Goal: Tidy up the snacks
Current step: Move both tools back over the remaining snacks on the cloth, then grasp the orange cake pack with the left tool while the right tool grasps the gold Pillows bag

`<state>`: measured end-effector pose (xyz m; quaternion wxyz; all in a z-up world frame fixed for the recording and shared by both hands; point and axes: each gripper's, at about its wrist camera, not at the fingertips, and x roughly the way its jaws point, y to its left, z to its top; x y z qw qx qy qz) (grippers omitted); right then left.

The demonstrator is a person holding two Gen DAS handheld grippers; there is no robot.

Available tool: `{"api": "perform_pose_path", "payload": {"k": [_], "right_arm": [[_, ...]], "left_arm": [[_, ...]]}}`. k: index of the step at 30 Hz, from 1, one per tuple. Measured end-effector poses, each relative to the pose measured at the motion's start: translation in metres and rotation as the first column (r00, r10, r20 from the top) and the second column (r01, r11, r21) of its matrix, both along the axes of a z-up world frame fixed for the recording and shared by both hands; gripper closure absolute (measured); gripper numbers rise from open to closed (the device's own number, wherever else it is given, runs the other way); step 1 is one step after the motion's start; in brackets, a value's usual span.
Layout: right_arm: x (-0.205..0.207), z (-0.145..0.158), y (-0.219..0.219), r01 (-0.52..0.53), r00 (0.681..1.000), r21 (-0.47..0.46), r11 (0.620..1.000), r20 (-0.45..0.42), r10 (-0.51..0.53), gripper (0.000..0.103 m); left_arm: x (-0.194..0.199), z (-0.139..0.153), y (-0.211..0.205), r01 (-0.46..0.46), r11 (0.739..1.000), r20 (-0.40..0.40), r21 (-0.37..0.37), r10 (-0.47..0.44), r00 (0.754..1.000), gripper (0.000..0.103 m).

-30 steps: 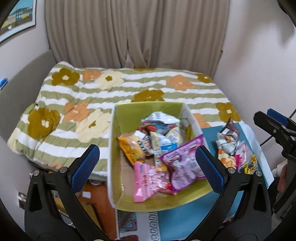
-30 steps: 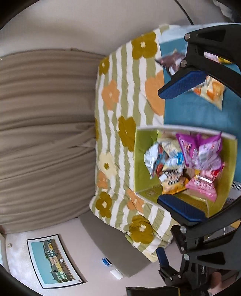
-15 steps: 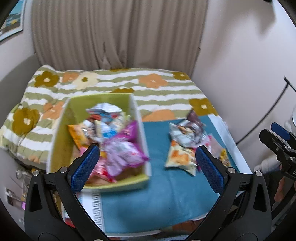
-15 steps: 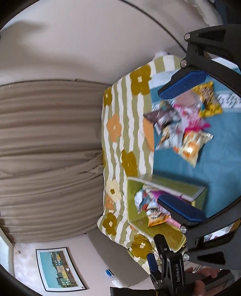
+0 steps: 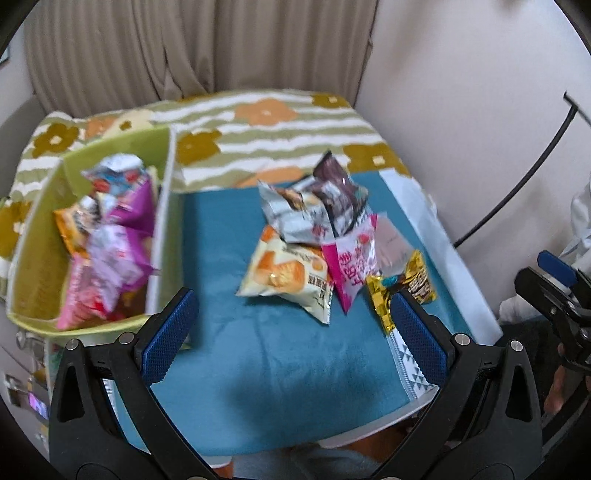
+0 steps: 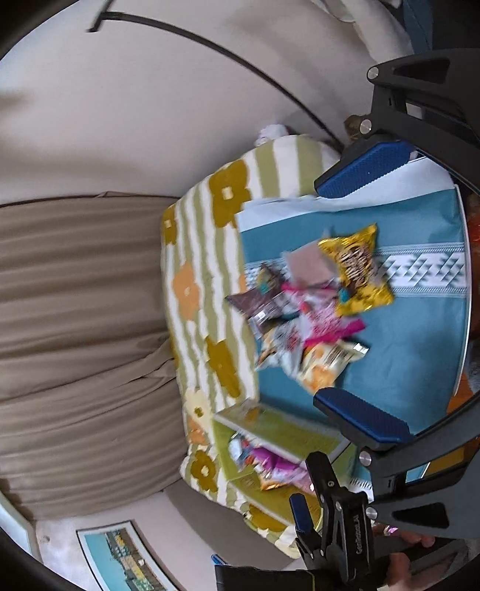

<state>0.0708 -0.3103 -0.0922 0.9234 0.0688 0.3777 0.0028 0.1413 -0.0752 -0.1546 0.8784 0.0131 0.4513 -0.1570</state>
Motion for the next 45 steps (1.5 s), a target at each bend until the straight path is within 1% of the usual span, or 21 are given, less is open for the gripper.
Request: {"api": "perform_pose_path", "payload": {"k": [3,6,10,14,18,20,22,23,25,30,31,32,33,39,41,44,45], "right_arm": [[0.004,-0.029,-0.012,0.043,0.998,0.066,0.997,-0.051,-0.04,0.001],[0.011,-0.054,-0.018,0.096,0.991,0.113,0.989,-0.108,-0.084,0.001],[0.021,-0.078,-0.025,0.164,0.978,0.157,0.974,-0.154,-0.14,0.001],[0.036,-0.102,-0.029,0.238,0.957,0.197,0.951,-0.213,-0.195,0.001],[0.047,-0.124,-0.033,0.318,0.929,0.27,0.909,-0.279,-0.243,0.001],[0.049,-0.135,-0.041,0.383,0.907,0.333,0.861,-0.311,-0.283,0.001],[0.051,-0.143,-0.045,0.426,0.887,0.363,0.829,-0.347,-0.304,0.001],[0.052,-0.149,-0.048,0.452,0.874,0.385,0.805,-0.371,-0.314,0.001],[0.052,-0.157,-0.051,0.483,0.859,0.416,0.771,-0.395,-0.325,0.001],[0.055,-0.168,-0.053,0.532,0.835,0.448,0.718,-0.419,-0.357,0.001],[0.056,-0.17,-0.053,0.537,0.832,0.449,0.714,-0.423,-0.359,0.001],[0.058,-0.171,-0.053,0.545,0.827,0.449,0.708,-0.429,-0.364,0.001],[0.059,-0.173,-0.053,0.55,0.824,0.449,0.704,-0.43,-0.37,0.001],[0.068,-0.177,-0.05,0.568,0.816,0.45,0.689,-0.416,-0.401,0.001],[0.07,-0.178,-0.05,0.575,0.813,0.453,0.682,-0.415,-0.409,0.003],[0.074,-0.18,-0.049,0.585,0.805,0.448,0.676,-0.424,-0.416,0.009],[0.076,-0.182,-0.049,0.587,0.803,0.447,0.675,-0.427,-0.416,0.013]], "left_arm": [[0.019,-0.027,-0.014,0.026,0.999,-0.036,0.046,-0.024,0.999,0.0],[0.037,-0.045,-0.022,0.056,0.996,-0.057,0.064,-0.052,0.997,0.0],[0.06,-0.069,-0.033,0.089,0.991,-0.095,0.101,-0.079,0.992,0.0],[0.079,-0.096,-0.037,0.118,0.986,-0.144,0.119,-0.101,0.984,0.0],[0.095,-0.119,-0.042,0.157,0.978,-0.2,0.137,-0.128,0.971,0.0],[0.101,-0.126,-0.045,0.176,0.975,-0.218,0.138,-0.143,0.965,0.0],[0.108,-0.134,-0.048,0.197,0.971,-0.238,0.137,-0.161,0.958,0.0],[0.11,-0.136,-0.05,0.205,0.969,-0.245,0.139,-0.167,0.955,0.0],[0.114,-0.142,-0.052,0.219,0.966,-0.259,0.139,-0.178,0.949,0.0],[0.122,-0.151,-0.055,0.248,0.961,-0.286,0.121,-0.206,0.936,0.001],[0.123,-0.151,-0.055,0.252,0.961,-0.291,0.114,-0.211,0.933,0.003],[0.124,-0.152,-0.055,0.257,0.961,-0.295,0.103,-0.217,0.93,0.01],[0.124,-0.152,-0.054,0.261,0.961,-0.3,0.092,-0.223,0.928,0.012],[0.123,-0.149,-0.051,0.275,0.958,-0.292,0.08,-0.241,0.926,0.021],[0.121,-0.148,-0.05,0.272,0.959,-0.292,0.076,-0.239,0.926,0.022],[0.118,-0.146,-0.047,0.261,0.963,-0.289,0.069,-0.231,0.929,0.024],[0.116,-0.146,-0.045,0.258,0.964,-0.293,0.067,-0.228,0.929,0.024]]}}
